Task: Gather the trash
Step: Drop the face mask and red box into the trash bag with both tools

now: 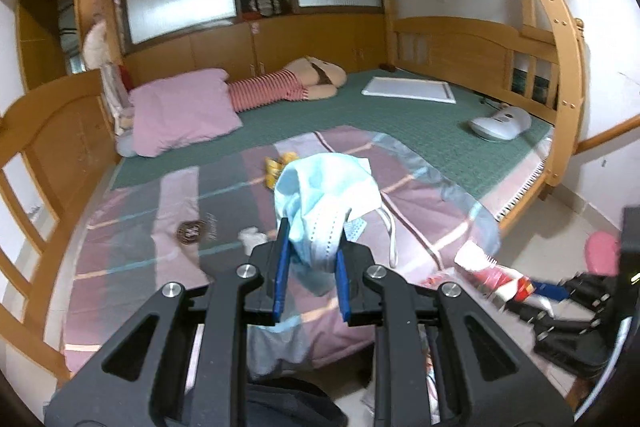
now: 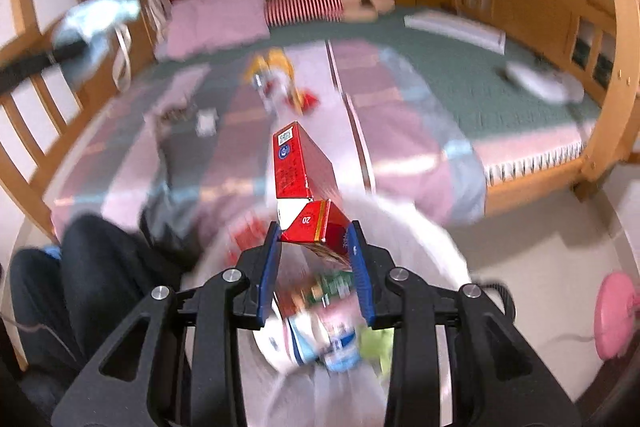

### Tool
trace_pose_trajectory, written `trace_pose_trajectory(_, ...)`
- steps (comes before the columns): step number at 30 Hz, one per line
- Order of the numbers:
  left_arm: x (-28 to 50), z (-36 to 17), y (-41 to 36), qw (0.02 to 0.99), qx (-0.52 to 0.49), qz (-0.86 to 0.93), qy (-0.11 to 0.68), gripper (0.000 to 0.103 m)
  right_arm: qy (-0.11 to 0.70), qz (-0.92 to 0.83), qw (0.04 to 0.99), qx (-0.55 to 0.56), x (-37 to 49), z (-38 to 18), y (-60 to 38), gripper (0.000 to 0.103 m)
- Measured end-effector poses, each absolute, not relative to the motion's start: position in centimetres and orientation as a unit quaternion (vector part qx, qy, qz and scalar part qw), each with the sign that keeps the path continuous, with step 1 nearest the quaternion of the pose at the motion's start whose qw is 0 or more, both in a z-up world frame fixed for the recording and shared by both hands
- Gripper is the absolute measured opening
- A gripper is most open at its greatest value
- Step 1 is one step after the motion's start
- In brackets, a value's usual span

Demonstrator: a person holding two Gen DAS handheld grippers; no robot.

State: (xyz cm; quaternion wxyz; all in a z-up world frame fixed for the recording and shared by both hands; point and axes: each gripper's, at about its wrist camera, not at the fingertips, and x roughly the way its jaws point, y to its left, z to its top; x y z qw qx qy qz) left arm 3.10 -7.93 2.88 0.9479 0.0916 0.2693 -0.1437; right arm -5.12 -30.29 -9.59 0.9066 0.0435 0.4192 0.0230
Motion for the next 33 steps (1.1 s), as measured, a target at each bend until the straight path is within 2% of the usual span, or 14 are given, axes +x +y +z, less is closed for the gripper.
trace_pose_trajectory(2,3.4,2.3,-8.4,0.940,0.082,-0.168,0.286,0.021,0.455,0.030,0.889,0.053,-5.1,-11.2,-30.7,0.035)
trace_pose_trajectory(3,3.6,2.0,-8.6,0.936,0.076,-0.180,0.295,0.021,0.458,0.033,0.886,0.059,-5.2,-11.6,-30.9,0.041)
trace_pose_trajectory(4,3.9,1.6,-8.7,0.931,0.070,-0.189,0.304,0.021,0.459,0.034,0.886,0.065,-5.4,-11.7,-31.0,0.054)
trace_pose_trajectory(6,4.4,0.8,-9.3,0.922,0.066,-0.205,0.321,0.021,0.443,0.019,0.894,0.070,-5.8,-11.1,-31.5,0.068)
trace_pose_trajectory(10,5.5,-1.3,-10.2,0.894,0.038,-0.255,0.368,0.021,0.409,-0.010,0.910,0.066,-6.4,-9.7,-32.5,0.071)
trace_pose_trajectory(14,5.5,-3.7,-12.4,0.856,0.055,-0.316,0.406,0.023,0.380,-0.037,0.922,0.068,-7.0,-8.6,-33.8,0.078)
trace_pose_trajectory(15,5.3,-4.5,-13.2,0.839,0.057,-0.340,0.420,0.029,0.378,-0.039,0.922,0.066,-6.9,-8.5,-34.1,0.081)
trace_pose_trajectory(16,5.3,-5.1,-13.8,0.825,0.059,-0.357,0.435,0.046,0.377,-0.041,0.923,0.064,-6.8,-8.4,-34.2,0.083)
trace_pose_trajectory(17,5.2,-5.7,-14.3,0.818,0.062,-0.362,0.444,0.058,0.376,-0.045,0.924,0.060,-6.8,-8.3,-34.2,0.083)
trace_pose_trajectory(18,5.1,-6.2,-14.8,0.816,0.067,-0.359,0.448,0.077,0.376,-0.045,0.924,0.057,-6.9,-8.3,-34.2,0.084)
trace_pose_trajectory(19,5.1,-6.6,-15.0,0.818,0.073,-0.354,0.447,0.082,0.377,-0.045,0.923,0.055,-6.8,-8.3,-34.1,0.084)
trace_pose_trajectory(23,6.4,-6.8,-13.9,0.828,0.065,-0.325,0.452,0.086,0.388,-0.040,0.918,0.064,-6.1,-9.2,-34.3,0.084)
trace_pose_trajectory(33,13.2,-6.4,-2.6,0.880,-0.015,-0.143,0.452,0.087,0.435,-0.016,0.895,0.100,1.3,-11.4,-31.9,0.084)
